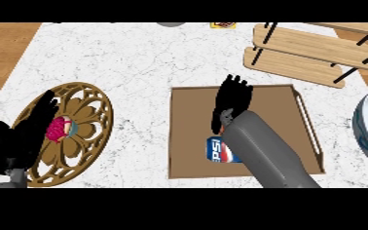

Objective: Pick the sweet potato from the tray and place it in the tiered shelf

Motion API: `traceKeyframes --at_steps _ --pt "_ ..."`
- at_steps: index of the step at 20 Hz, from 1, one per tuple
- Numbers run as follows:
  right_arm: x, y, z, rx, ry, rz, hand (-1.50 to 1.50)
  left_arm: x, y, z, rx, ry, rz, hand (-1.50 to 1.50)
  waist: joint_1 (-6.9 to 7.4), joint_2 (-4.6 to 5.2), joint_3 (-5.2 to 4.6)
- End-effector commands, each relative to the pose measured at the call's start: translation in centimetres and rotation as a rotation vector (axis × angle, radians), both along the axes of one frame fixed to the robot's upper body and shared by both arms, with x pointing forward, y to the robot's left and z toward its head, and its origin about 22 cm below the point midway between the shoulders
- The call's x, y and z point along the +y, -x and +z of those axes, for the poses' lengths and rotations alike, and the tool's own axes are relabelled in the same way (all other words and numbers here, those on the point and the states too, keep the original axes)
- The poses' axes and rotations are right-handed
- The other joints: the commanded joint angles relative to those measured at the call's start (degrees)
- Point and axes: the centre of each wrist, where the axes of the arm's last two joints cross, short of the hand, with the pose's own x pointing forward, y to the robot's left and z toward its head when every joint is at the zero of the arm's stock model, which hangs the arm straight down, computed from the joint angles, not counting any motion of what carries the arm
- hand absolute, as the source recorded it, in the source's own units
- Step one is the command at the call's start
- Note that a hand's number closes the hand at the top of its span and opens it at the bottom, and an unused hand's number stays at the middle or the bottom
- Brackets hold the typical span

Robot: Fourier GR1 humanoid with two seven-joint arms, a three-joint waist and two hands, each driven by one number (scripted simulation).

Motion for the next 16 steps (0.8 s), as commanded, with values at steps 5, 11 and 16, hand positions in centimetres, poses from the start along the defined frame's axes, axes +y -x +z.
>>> traceKeyframes --at_steps 5,11,16 --pt "0.8 0.6 -1.2 0.049 0.083 -0.121 -1.5 -0.6 0.8 -0.4 0.016 0.014 -0.025 0.0 0.69 0.15 -0.13" --pt "-2.7 -0.8 -2.7 0.096 0.034 -0.14 1.5 0.2 -0.7 0.7 0.02 0.009 -0.018 0.0 0.6 0.3 -0.13" --pt "-3.1 -0.1 -2.8 0.072 0.044 -0.103 1.5 -0.8 -0.6 0.4 0.016 0.015 -0.028 0.0 0.46 0.25 -0.14"
